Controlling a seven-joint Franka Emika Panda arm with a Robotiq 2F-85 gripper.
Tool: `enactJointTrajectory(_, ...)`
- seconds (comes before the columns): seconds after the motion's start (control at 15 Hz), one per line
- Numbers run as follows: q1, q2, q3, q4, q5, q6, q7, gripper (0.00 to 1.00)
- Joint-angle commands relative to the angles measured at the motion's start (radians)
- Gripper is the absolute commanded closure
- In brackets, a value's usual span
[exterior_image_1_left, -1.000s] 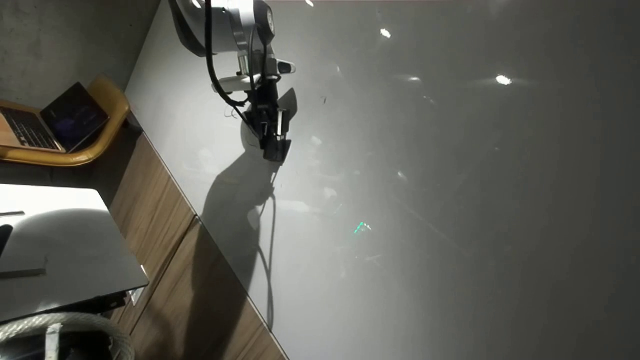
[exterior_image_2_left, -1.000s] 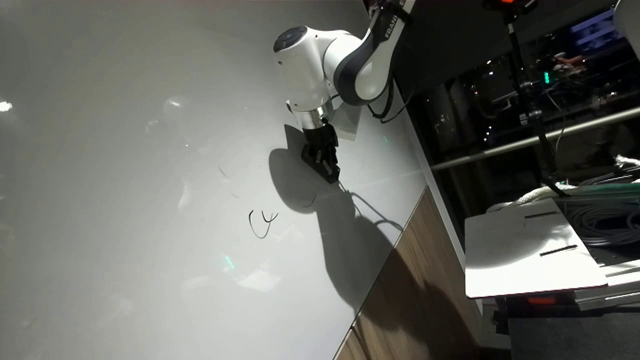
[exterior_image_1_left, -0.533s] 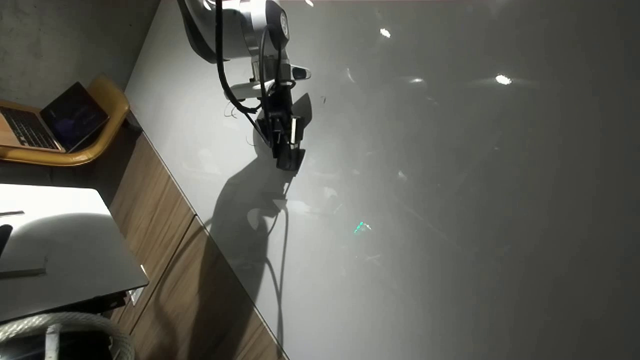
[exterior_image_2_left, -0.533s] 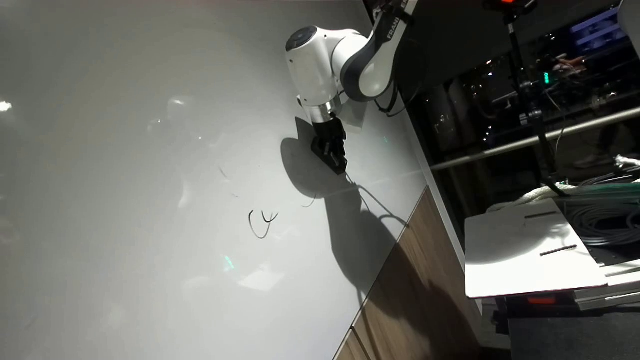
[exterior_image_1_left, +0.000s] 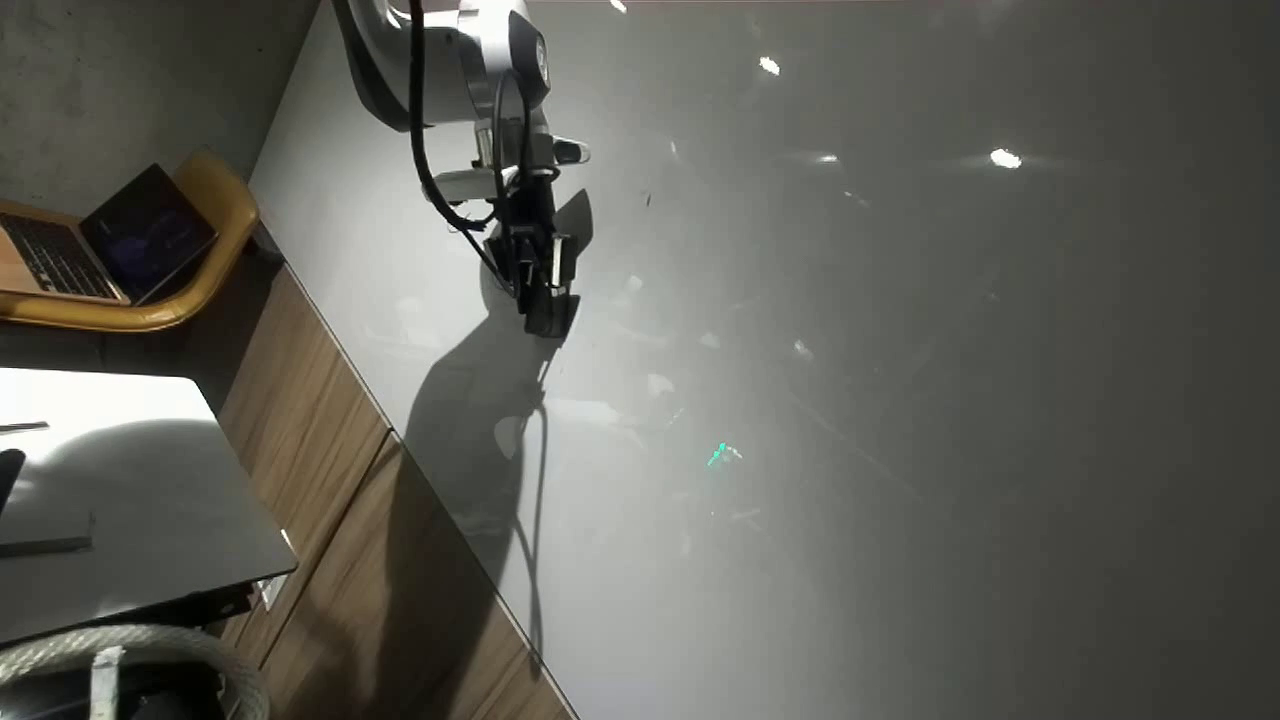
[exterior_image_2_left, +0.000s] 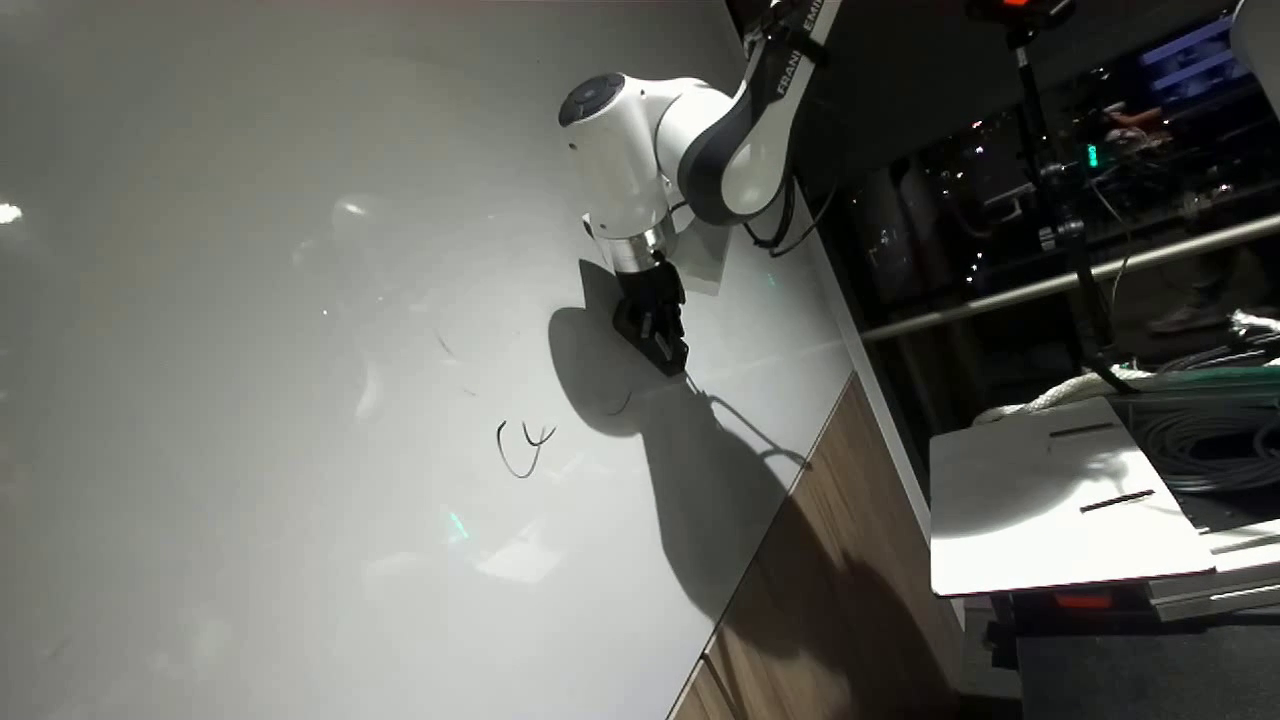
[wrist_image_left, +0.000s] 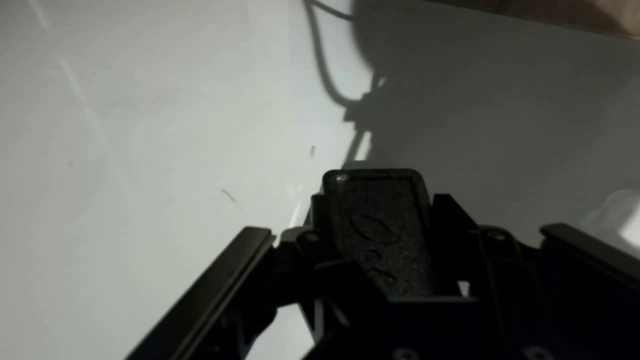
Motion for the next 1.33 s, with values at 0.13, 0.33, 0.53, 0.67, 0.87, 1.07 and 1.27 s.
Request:
enactJointTrajectory(0.13, 0.088, 0.119, 0.062, 0.157, -0.011, -0.032, 0.038, 0.72)
enactJointTrajectory(0.33, 0.139, 0.166, 0.09, 0.24, -0.01, -0.096, 0.039, 0.72)
enactJointTrajectory(0.53, 0.183, 0.203, 0.112, 0.32, -0.008, -0.159, 0.033, 0.72)
enactJointTrajectory(0.67, 0.212, 0.227, 0.124, 0.372, -0.006, -0.194, 0.029, 0.72)
enactJointTrajectory(0.87, 0.254, 0.263, 0.141, 0.443, -0.004, -0.235, 0.024, 0.72)
enactJointTrajectory(1.07, 0.295, 0.309, 0.153, 0.516, 0.0, -0.259, 0.02, 0.72)
enactJointTrajectory(1.27, 0.334, 0.364, 0.156, 0.586, 0.0, -0.275, 0.011, 0.72)
